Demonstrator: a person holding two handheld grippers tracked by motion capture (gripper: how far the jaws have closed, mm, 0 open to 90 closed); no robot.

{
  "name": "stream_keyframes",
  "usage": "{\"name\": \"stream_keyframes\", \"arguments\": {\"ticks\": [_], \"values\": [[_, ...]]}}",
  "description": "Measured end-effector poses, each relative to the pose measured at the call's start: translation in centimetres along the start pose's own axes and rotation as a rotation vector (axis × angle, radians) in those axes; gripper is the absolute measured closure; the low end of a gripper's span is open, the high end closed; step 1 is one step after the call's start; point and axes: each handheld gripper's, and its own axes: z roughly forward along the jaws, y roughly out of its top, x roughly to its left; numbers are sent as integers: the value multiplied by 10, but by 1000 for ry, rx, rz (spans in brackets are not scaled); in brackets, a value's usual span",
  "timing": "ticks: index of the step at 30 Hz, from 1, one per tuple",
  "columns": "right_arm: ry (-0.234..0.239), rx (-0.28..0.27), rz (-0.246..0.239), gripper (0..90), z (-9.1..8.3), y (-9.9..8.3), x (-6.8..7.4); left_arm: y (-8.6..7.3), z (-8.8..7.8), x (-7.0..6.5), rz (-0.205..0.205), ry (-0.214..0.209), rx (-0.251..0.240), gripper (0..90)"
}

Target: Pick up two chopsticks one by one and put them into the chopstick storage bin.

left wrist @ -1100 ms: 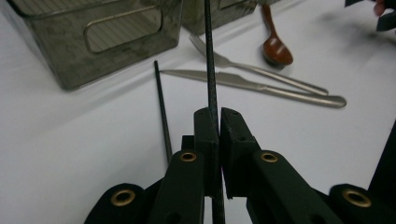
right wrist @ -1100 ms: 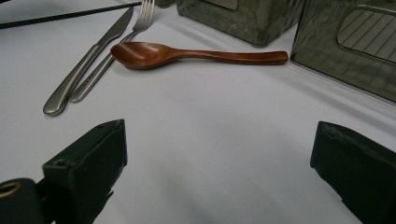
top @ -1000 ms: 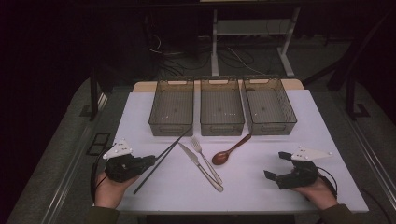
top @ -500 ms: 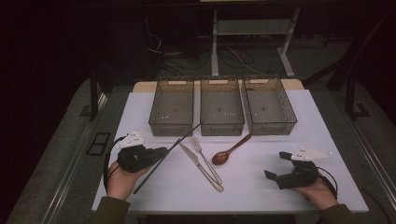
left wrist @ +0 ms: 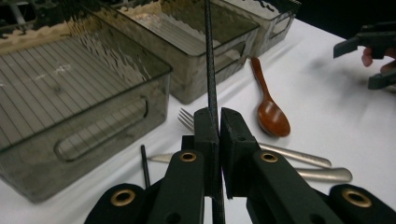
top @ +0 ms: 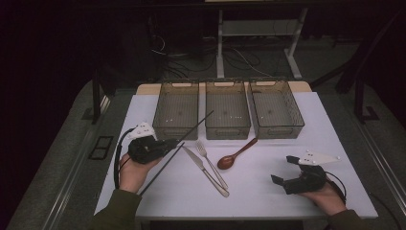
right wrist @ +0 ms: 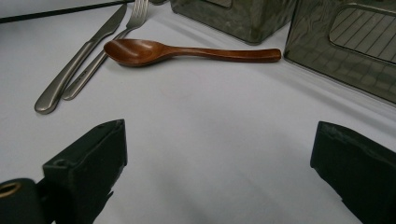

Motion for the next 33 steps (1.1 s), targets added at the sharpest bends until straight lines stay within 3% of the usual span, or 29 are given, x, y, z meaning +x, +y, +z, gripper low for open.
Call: {"name": "stream_keyframes", "arguments": {"ticks": [11,18,33], "values": [[-6,-1,7,33,-1,0,0,21,10,15,10,42,-26,851],[-6,-4,9,33,-1,0,-1,37,17,31,-5,68,-52,851],[-7,-8,9,33,-2,0,-1,61,39,59,-18,145,-43,851]]}}
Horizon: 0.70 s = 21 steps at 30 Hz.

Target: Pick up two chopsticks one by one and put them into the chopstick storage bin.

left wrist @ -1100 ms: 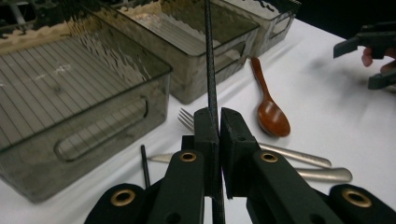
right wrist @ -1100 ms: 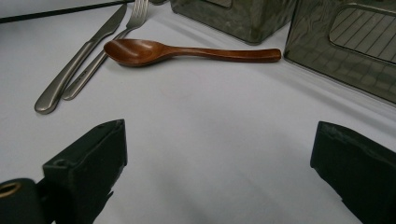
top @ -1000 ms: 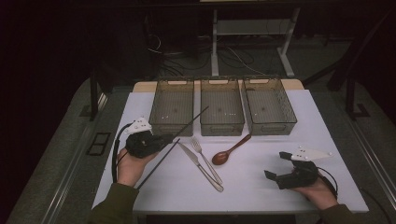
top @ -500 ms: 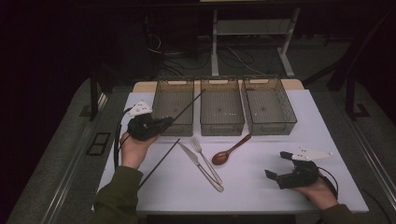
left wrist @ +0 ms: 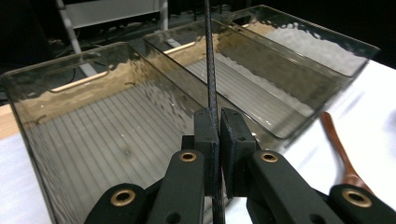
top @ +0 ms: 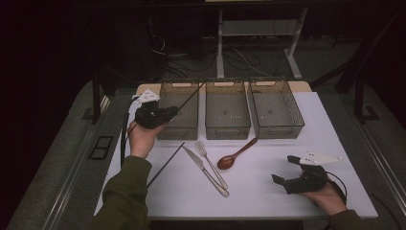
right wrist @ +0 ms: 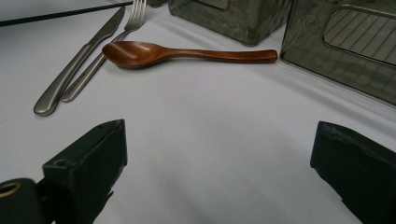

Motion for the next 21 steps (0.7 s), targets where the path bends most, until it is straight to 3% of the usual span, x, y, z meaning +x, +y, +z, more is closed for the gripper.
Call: {"name": "stream_keyframes", "arguments": {"ticks": [11,21], "values": [[0,-2,3,33,-1,0,0,5,24,24,-25,81,58,850],[4,-11,7,33,-2,0,0,-3,47,45,-83,162,201,851]]}}
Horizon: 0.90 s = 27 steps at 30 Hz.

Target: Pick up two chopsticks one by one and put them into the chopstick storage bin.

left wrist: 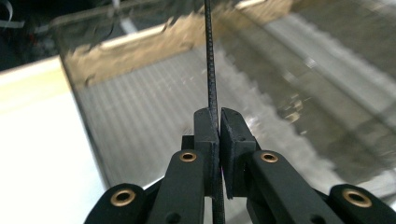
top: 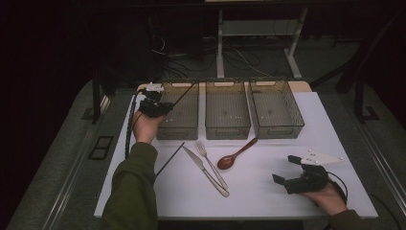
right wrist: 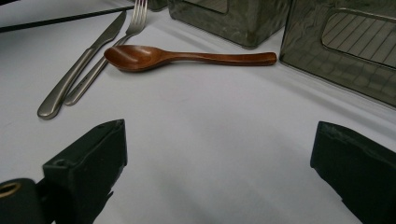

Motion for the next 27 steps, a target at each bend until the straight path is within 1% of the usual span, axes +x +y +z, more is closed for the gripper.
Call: {"name": "stream_keyframes", "arguments": {"ticks": [2,6,10,11,12,13,14,15,16,17,19,20,21,24,27], "values": [[1,-1,0,33,0,0,0,-1,3,3,-10,7,23,851],[1,-2,0,33,-1,0,0,-2,8,5,-12,18,64,850],[1,-3,1,33,-1,0,0,-5,12,6,-4,13,96,850],[1,-3,1,33,-1,0,0,-5,14,7,-6,-8,104,848],[1,-3,1,33,-1,0,0,-6,14,6,0,-5,109,841],[1,-3,1,33,-1,0,0,-6,14,6,-1,3,103,819],[1,-3,2,33,-1,0,0,-6,14,6,-6,2,95,729],[1,-3,2,33,-1,0,0,-5,13,5,-8,-3,81,729],[0,-3,1,32,-1,0,0,-4,11,5,-3,-1,76,703],[0,-3,1,33,-1,0,0,-3,9,4,-6,-2,59,671],[0,-3,-3,33,-1,0,0,-2,5,4,-7,-15,38,647],[0,-3,-2,32,-1,0,0,-2,3,4,-7,-17,32,600],[0,-3,-2,32,-1,0,0,-1,2,3,-10,-21,24,600],[-1,-4,-4,33,-1,0,1,0,-3,2,-3,-40,6,542],[-2,-3,-6,33,-1,0,1,2,-10,1,3,-54,-15,505]]}}
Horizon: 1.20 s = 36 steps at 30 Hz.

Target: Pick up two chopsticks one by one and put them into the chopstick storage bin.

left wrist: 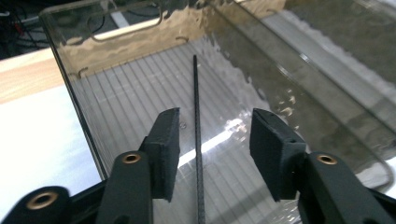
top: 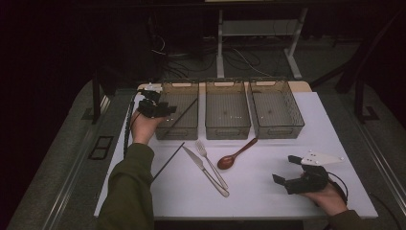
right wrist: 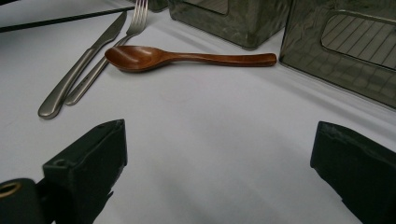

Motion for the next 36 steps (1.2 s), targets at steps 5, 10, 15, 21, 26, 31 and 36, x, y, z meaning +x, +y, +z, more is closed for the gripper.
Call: {"name": "stream_keyframes", "arguments": {"ticks": [5,10,15,21,26,31,36], "values": [[-2,2,3,33,0,0,0,2,-12,-5,13,-31,-35,449],[2,4,1,33,1,0,0,0,-22,-14,33,-52,-70,397],[5,4,3,32,1,0,0,-3,-28,-23,54,-78,-78,328],[3,3,8,33,1,0,-1,-12,-40,-37,66,-107,-106,259],[4,4,6,32,1,0,0,-25,-52,-47,73,-116,-124,218],[5,9,7,33,1,0,0,-38,-61,-51,72,-125,-141,209],[2,8,8,33,1,0,0,-51,-69,-59,77,-116,-149,195]]}}
